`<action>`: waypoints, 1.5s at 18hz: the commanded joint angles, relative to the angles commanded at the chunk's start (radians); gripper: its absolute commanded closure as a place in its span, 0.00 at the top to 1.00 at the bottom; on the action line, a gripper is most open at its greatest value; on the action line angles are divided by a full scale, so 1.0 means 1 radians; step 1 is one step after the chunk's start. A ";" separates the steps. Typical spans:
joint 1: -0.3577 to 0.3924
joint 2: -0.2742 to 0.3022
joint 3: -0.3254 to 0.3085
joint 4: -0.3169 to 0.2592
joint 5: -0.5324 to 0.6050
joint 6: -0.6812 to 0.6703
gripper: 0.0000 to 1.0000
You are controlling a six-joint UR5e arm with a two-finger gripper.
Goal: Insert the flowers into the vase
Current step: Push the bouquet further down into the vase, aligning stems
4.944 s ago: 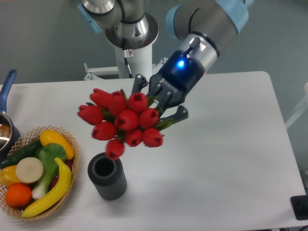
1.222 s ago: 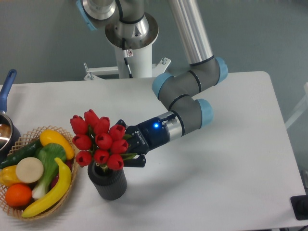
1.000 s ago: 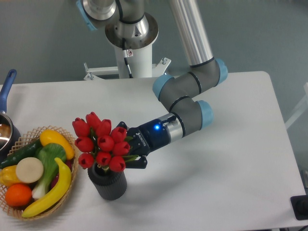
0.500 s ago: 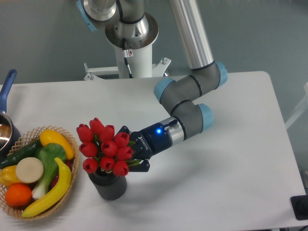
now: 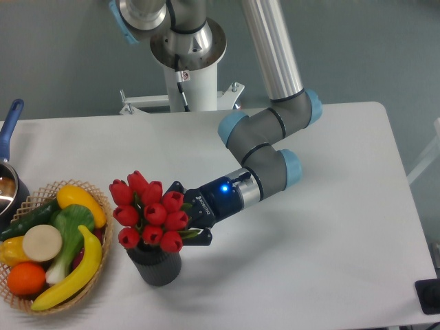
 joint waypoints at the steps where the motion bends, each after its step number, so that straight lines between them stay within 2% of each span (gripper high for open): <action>1: 0.000 0.000 0.000 0.000 0.002 0.000 0.35; 10: -0.003 -0.008 0.002 0.002 0.005 0.000 0.38; 15: -0.003 -0.008 0.000 0.002 0.005 0.000 0.46; 18: -0.002 -0.008 0.002 0.002 0.005 0.000 0.57; 26: -0.002 -0.008 0.000 0.002 0.005 0.000 0.61; 27: -0.002 -0.008 0.002 0.002 0.005 0.000 0.67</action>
